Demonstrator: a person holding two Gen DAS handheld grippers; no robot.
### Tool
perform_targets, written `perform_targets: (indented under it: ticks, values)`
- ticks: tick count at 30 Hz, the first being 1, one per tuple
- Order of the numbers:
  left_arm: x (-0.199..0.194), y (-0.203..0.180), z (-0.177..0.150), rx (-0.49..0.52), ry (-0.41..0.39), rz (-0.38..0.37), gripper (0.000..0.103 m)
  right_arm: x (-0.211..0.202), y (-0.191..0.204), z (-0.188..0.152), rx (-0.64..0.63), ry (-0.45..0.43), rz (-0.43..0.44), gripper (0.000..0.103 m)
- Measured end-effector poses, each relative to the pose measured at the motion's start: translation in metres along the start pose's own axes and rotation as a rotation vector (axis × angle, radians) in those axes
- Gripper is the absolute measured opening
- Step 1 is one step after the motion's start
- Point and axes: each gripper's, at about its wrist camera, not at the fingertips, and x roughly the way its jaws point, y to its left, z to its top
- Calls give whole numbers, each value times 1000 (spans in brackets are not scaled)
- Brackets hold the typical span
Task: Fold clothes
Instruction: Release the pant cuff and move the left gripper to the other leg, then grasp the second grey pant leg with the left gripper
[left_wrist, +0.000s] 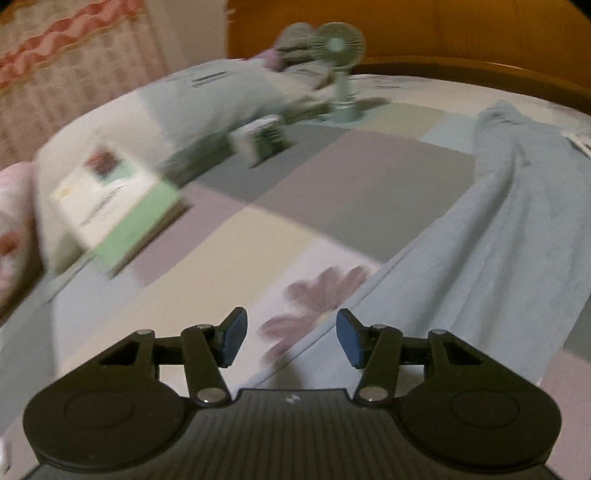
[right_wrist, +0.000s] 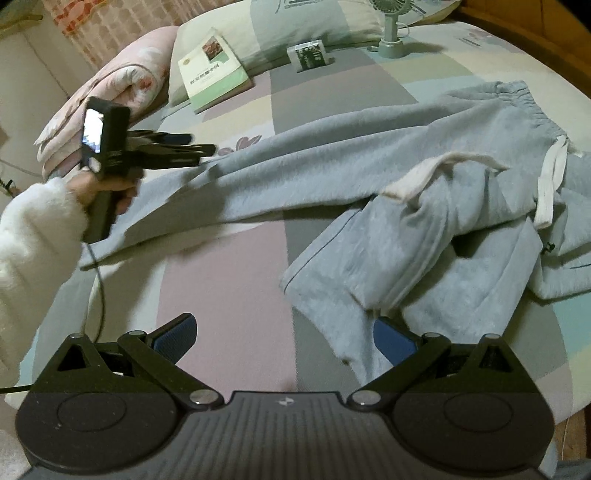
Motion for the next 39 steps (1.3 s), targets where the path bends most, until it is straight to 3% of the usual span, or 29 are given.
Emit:
perform_targets:
  ticks: [4, 9, 11, 13, 15, 17, 19, 26, 31, 34, 36, 39]
  values:
    - [29, -14, 12, 53, 19, -74, 53, 2, -6, 10, 16, -5, 5, 103]
    - [54, -11, 12, 37, 83, -154, 54, 1, -11, 16, 25, -9, 11, 103]
    - [57, -4, 12, -18, 101, -194, 51, 0, -12, 17, 27, -9, 13, 103]
    - [55, -3, 11, -25, 113, -232, 33, 0, -13, 18, 29, -10, 15, 103]
    - [51, -6, 8, -8, 116, -265, 22, -1, -14, 19, 31, -10, 18, 103]
    - [48, -10, 8, 25, 108, -255, 5, -2, -15, 20, 33, -11, 20, 103]
    - [45, -12, 9, 51, 98, -234, 3, -3, -17, 21, 35, -11, 22, 103]
    - [47, 15, 41, -27, 17, -77, 3, -20, -17, 24, 22, -56, 12, 103]
    - [53, 28, 67, -91, -13, -5, 3, -32, -25, 26, 44, -97, 2, 103]
    - [68, 28, 73, -109, 26, 16, 4, -36, -30, 26, 56, -106, -5, 103]
    - [77, 27, 70, -111, 72, 14, 15, -39, -32, 25, 61, -112, -8, 103]
    - [75, 25, 68, -103, 82, 15, 16, -46, -38, 23, 69, -122, -7, 103]
